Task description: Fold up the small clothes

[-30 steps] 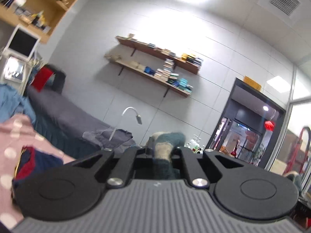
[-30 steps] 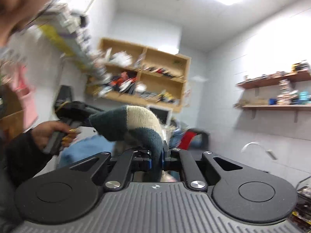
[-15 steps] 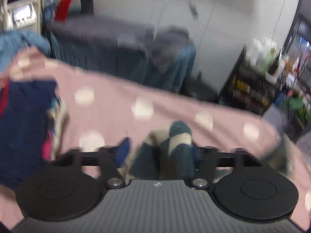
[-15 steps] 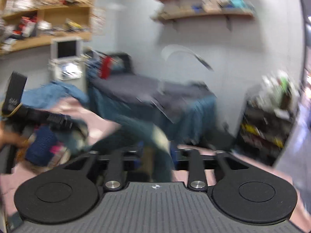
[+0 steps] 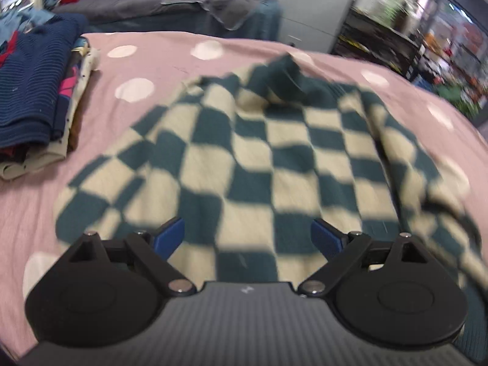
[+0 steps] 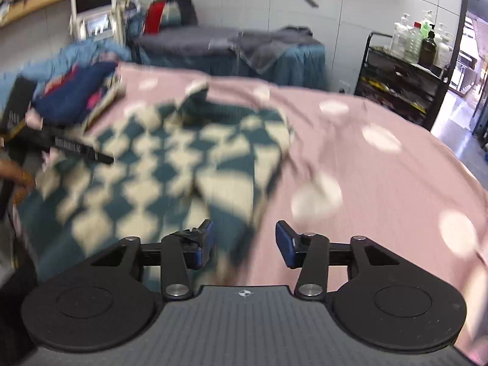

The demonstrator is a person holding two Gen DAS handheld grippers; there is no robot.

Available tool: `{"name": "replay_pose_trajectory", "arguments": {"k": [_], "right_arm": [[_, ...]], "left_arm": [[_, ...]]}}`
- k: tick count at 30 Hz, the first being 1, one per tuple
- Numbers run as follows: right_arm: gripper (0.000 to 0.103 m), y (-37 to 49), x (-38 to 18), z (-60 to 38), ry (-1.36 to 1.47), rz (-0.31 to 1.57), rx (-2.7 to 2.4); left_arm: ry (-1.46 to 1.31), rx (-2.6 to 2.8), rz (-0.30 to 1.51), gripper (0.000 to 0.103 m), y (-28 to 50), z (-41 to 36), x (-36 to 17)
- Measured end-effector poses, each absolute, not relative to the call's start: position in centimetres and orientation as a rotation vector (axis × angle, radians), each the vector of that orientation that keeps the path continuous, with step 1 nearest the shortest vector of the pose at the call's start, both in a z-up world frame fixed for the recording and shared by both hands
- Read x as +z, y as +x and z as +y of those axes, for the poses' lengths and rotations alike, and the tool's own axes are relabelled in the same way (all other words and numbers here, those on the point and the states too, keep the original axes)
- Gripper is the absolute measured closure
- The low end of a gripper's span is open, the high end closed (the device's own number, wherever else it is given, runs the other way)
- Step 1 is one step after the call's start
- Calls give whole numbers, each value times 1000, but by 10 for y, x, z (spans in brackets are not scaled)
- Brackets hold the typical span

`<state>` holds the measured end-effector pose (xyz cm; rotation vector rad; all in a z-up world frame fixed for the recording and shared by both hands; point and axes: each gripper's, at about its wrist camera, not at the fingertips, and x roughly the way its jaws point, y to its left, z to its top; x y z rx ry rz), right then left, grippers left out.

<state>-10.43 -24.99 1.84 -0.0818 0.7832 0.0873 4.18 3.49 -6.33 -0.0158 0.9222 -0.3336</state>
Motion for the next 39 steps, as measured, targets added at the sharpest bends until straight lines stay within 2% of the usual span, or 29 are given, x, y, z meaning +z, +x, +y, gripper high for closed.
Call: {"name": "replay_pose_trajectory", "arguments": {"k": [7, 8, 11, 12, 18, 25, 36, 38, 39], "right_arm": [[32, -144, -25, -243, -33, 942, 135], [41, -144, -28, -241, -26, 943, 145], [86, -142, -28, -232, -25, 922, 172], [88, -142, -25, -231, -20, 914, 185], [91, -151, 24, -290, 85, 736, 6], [91, -184, 107, -377, -40, 535, -419], [92, -185, 177, -401, -195, 337, -571], [96, -186, 203, -410, -225, 252, -636], [103, -186, 216, -414, -225, 212, -664]], "left_arm": [[31, -387, 961, 7, 10, 19, -64], [34, -394, 963, 7, 9, 17, -64], [66, -411, 953, 5, 3, 10, -61], [72, -417, 954, 5, 1, 9, -61], [85, -425, 976, 4, -3, 8, -64], [112, -456, 986, 4, -4, -1, -67], [175, -512, 982, 1, -4, -30, -67], [184, -544, 972, 1, -3, -38, -65], [184, -557, 971, 1, -2, -43, -64]]}}
